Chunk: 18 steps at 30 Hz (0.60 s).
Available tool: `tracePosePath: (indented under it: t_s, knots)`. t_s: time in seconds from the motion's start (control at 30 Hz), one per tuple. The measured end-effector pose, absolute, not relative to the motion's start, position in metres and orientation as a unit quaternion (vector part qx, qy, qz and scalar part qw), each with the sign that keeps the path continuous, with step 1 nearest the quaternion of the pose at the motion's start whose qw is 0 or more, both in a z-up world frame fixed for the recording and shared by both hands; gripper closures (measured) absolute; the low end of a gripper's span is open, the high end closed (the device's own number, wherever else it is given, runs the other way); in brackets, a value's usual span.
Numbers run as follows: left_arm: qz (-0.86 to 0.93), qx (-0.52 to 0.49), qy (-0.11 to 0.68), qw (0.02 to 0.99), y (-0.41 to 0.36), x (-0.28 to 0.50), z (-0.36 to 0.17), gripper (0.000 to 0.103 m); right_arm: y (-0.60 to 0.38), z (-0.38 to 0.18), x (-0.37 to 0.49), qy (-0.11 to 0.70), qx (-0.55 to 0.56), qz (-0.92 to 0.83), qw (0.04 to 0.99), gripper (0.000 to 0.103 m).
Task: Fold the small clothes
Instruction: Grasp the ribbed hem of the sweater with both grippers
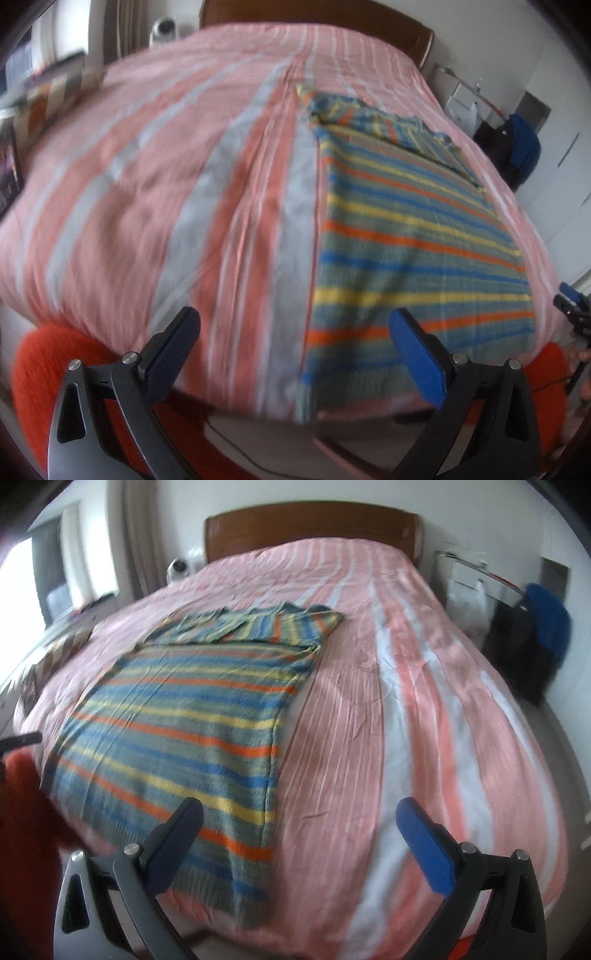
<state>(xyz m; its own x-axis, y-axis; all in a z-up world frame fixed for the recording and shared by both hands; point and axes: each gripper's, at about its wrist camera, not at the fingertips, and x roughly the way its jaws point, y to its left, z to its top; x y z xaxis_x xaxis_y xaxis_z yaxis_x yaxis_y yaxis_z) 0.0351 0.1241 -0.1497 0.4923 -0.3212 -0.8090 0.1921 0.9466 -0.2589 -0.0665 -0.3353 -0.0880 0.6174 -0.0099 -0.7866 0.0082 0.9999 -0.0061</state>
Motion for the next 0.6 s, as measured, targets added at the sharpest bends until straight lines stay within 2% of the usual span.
tracePosePath:
  t_s: [0.1, 0.23, 0.33, 0.4, 0.47, 0.53, 0.57, 0.6]
  knots:
    - [-0.148, -0.065, 0.509, 0.846, 0.121, 0.029, -0.161, 0.001, -0.338, -0.079, -0.076, 0.459, 0.007, 0.03, 0.888, 0.001]
    - [-0.152, -0.029, 0.511, 0.845, 0.104, 0.027, -0.162, 0.002, -0.338, -0.102, -0.086, 0.516, 0.106, 0.089, 0.845, 0.001]
    - [-0.168, -0.006, 0.531, 0.831, 0.091, 0.022, -0.171, 0.007, -0.332, -0.122, -0.089, 0.54, 0.121, 0.092, 0.828, 0.009]
    - [-0.17, 0.012, 0.542, 0.823, 0.085, 0.022, -0.177, 0.017, -0.332, -0.134, -0.086, 0.549, 0.129, 0.081, 0.822, 0.016]
    - [-0.161, 0.03, 0.556, 0.815, 0.079, 0.024, -0.184, 0.017, -0.335, -0.146, -0.08, 0.557, 0.157, 0.074, 0.812, 0.021]
    - [-0.155, 0.037, 0.563, 0.811, 0.077, 0.026, -0.186, 0.017, -0.336, -0.154, -0.075, 0.565, 0.173, 0.074, 0.803, 0.035]
    - [-0.152, 0.042, 0.565, 0.81, 0.076, 0.026, -0.186, 0.02, -0.335, -0.156, -0.072, 0.57, 0.175, 0.079, 0.799, 0.06]
    - [-0.147, 0.047, 0.568, 0.809, 0.075, 0.026, -0.186, 0.028, -0.334, -0.158, -0.071, 0.575, 0.174, 0.083, 0.796, 0.099]
